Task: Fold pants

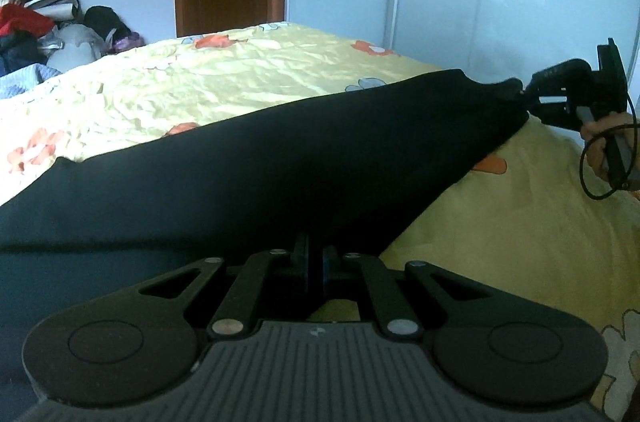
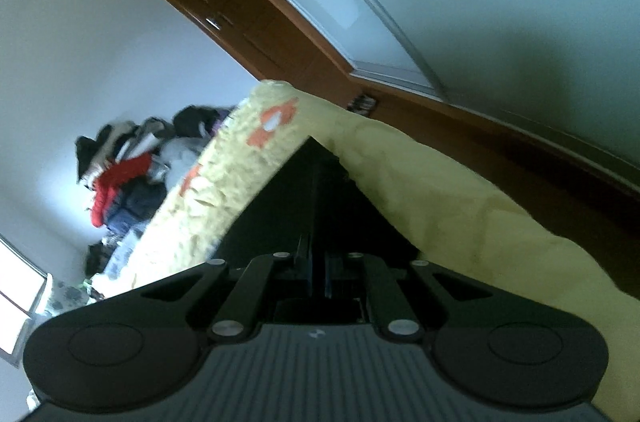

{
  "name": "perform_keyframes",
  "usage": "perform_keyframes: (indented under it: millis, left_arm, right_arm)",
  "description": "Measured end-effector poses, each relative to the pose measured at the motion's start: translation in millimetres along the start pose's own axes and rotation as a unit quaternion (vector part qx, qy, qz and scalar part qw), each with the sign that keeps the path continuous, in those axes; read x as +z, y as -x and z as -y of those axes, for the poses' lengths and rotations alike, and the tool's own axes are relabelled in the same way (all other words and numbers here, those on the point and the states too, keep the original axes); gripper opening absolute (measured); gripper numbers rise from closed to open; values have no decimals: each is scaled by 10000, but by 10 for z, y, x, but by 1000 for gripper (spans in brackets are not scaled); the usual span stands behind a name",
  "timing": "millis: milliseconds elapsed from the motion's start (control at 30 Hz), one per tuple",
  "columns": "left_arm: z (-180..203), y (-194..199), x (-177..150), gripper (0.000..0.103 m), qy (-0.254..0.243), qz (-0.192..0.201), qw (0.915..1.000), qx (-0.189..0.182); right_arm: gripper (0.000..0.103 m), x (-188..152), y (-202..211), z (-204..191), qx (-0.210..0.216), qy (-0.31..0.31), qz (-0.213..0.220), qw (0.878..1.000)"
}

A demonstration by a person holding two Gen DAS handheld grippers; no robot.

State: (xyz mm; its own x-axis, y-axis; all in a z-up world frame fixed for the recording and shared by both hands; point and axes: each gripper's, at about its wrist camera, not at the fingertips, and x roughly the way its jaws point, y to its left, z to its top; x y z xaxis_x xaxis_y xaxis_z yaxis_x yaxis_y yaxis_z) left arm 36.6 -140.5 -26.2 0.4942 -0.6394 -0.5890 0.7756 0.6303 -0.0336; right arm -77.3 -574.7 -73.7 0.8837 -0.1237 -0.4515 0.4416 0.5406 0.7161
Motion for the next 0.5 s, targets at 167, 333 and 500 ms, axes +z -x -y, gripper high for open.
perform_keyframes:
  millis: [167,333,500]
  left_arm:
    - [-44,65,-42,5,60,23,10000,-31]
    - [-95,190,-3,20,244,-34,9995,-187]
    - [-227,349,120,69,738,388,9965,0]
  right_arm:
    - [6,-16,143,92,-236,40,31,9997]
    - [12,-35,325,-150,-975,662,675,9907]
    - [12,-131,278,-617,-867,2014,690,9732]
